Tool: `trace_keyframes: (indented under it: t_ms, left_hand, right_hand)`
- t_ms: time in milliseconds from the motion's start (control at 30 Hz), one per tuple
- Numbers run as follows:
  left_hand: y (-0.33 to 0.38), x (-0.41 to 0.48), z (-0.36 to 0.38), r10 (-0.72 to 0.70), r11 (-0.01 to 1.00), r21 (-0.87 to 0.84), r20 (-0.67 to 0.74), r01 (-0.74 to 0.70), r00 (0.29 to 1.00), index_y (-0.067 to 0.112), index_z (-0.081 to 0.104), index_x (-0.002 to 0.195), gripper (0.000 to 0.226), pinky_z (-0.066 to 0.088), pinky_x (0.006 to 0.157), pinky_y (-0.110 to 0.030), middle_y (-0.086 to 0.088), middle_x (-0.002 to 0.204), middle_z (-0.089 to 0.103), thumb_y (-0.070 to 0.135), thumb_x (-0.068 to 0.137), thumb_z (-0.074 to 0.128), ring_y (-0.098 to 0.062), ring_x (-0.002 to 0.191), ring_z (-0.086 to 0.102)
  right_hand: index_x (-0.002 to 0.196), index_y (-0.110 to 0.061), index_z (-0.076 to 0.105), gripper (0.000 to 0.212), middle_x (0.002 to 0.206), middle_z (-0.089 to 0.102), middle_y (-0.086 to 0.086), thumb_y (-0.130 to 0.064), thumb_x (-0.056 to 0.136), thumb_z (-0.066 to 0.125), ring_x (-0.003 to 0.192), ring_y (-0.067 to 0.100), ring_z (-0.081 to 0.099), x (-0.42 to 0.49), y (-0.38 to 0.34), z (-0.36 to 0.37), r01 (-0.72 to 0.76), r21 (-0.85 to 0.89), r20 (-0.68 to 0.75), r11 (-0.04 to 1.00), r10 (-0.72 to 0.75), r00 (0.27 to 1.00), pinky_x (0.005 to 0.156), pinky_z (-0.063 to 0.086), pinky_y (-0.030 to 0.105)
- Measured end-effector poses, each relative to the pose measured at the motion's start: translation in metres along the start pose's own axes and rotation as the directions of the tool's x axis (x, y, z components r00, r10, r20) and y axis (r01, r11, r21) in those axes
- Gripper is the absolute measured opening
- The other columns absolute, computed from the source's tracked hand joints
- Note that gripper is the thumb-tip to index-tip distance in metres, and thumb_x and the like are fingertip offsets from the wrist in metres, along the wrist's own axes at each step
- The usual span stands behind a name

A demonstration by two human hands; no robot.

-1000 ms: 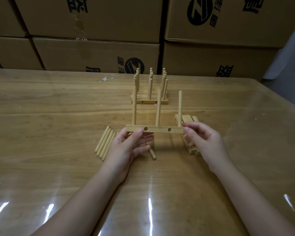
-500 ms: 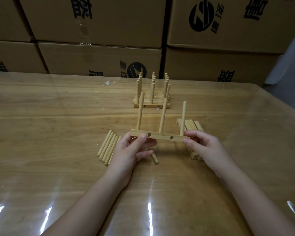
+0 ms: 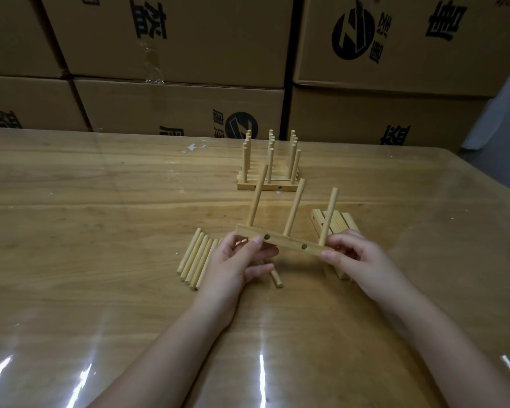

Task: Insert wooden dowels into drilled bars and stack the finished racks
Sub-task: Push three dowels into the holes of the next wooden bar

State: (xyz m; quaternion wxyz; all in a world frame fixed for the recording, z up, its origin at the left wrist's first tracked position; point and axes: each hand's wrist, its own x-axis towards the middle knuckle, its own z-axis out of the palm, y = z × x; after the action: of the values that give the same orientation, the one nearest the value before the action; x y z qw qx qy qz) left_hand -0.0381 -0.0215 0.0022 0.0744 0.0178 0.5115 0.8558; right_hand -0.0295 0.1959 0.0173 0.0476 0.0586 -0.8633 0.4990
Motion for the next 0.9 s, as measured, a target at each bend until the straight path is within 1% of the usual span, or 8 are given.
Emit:
trace_keyframes:
  t_ms: [100, 167, 233, 367, 500, 633, 833, 900]
  left_hand:
    - [-0.002, 0.000, 0.000, -0.020, 1.000, -0.024, -0.028, 0.020, 0.999, 0.016, 0.034, 0.132, 0.063, 0.056, 0.062, -0.024, -0.017, 0.105, 0.069, 0.019, 0.079, 0.067, -0.024, 0.093, 0.071]
    - [-0.002, 0.001, 0.000, 0.008, 1.000, -0.002, -0.042, -0.008, 0.999, 0.018, 0.039, 0.125, 0.047, 0.056, 0.061, -0.025, -0.010, 0.100, 0.071, 0.013, 0.085, 0.064, -0.024, 0.092, 0.071]
    - [-0.001, 0.000, 0.001, 0.051, 0.998, 0.022, -0.039, -0.051, 0.998, 0.019, 0.045, 0.129, 0.042, 0.057, 0.061, -0.027, -0.006, 0.105, 0.071, 0.012, 0.090, 0.059, -0.024, 0.091, 0.071]
    - [0.004, -0.007, 0.003, 0.142, 0.979, 0.148, -0.012, -0.139, 0.990, 0.033, 0.050, 0.127, 0.042, 0.058, 0.061, -0.027, -0.009, 0.112, 0.065, 0.028, 0.087, 0.058, -0.019, 0.087, 0.068]
    - [0.003, -0.009, 0.006, 0.146, 0.972, 0.187, -0.018, -0.140, 0.989, 0.028, 0.049, 0.125, 0.039, 0.055, 0.048, -0.024, -0.008, 0.099, 0.065, 0.035, 0.087, 0.051, -0.020, 0.067, 0.069]
    - [-0.001, -0.006, 0.002, 0.207, 0.946, 0.257, -0.008, -0.198, 0.978, 0.030, 0.051, 0.109, 0.031, 0.044, 0.039, -0.019, -0.001, 0.085, 0.066, 0.045, 0.082, 0.048, -0.012, 0.046, 0.058]
    - [-0.003, -0.002, -0.003, 0.224, 0.909, 0.361, 0.000, -0.209, 0.975, 0.046, 0.059, 0.083, 0.016, 0.040, 0.040, -0.019, 0.005, 0.083, 0.067, 0.050, 0.084, 0.044, -0.005, 0.045, 0.050]
    - [-0.003, -0.002, -0.002, 0.237, 0.897, 0.388, -0.020, -0.211, 0.971, 0.047, 0.060, 0.079, 0.021, 0.037, 0.040, -0.019, 0.005, 0.085, 0.068, 0.044, 0.091, 0.042, -0.004, 0.044, 0.045]
  right_hand:
    - [0.100, -0.017, 0.068, 0.016, 0.097, 0.057, 0.004, -0.017, 0.083, 0.066, 0.086, 0.014, 0.054, 0.001, 0.001, -0.001, -0.037, 0.008, -0.027, 0.999, 0.037, 0.999, 0.072, 0.044, 0.014]
    - [0.099, -0.019, 0.068, 0.016, 0.097, 0.057, 0.003, -0.018, 0.083, 0.067, 0.088, 0.015, 0.055, 0.002, 0.001, -0.002, -0.058, 0.005, -0.021, 0.998, 0.058, 0.998, 0.074, 0.043, 0.014]
    - [0.095, -0.025, 0.067, 0.013, 0.094, 0.057, 0.000, -0.019, 0.083, 0.067, 0.085, 0.012, 0.055, 0.002, 0.001, -0.002, -0.062, -0.004, 0.001, 0.998, 0.062, 0.998, 0.070, 0.041, 0.009]
    - [0.090, -0.033, 0.064, 0.017, 0.093, 0.056, -0.003, -0.018, 0.082, 0.068, 0.083, 0.009, 0.054, 0.000, 0.000, -0.004, -0.056, -0.015, 0.029, 0.998, 0.057, 0.998, 0.071, 0.042, 0.009]
    - [0.098, -0.025, 0.067, 0.016, 0.095, 0.057, -0.004, -0.018, 0.083, 0.067, 0.085, 0.007, 0.054, -0.001, -0.001, -0.007, -0.032, -0.032, 0.094, 0.999, 0.035, 0.995, 0.073, 0.042, 0.008]
    - [0.102, -0.021, 0.068, 0.019, 0.097, 0.057, -0.005, -0.021, 0.083, 0.066, 0.088, 0.010, 0.055, -0.001, -0.001, -0.007, -0.020, -0.058, 0.139, 0.998, 0.028, 0.990, 0.078, 0.044, 0.015]
    - [0.107, -0.017, 0.067, 0.024, 0.100, 0.057, 0.001, -0.019, 0.083, 0.067, 0.093, 0.015, 0.055, -0.001, -0.001, -0.006, -0.009, -0.042, 0.129, 0.999, 0.014, 0.992, 0.081, 0.042, 0.016]
    - [0.108, -0.017, 0.067, 0.025, 0.099, 0.057, 0.000, -0.019, 0.083, 0.067, 0.093, 0.015, 0.055, -0.002, -0.001, -0.005, -0.008, -0.044, 0.132, 0.999, 0.014, 0.991, 0.079, 0.042, 0.013]
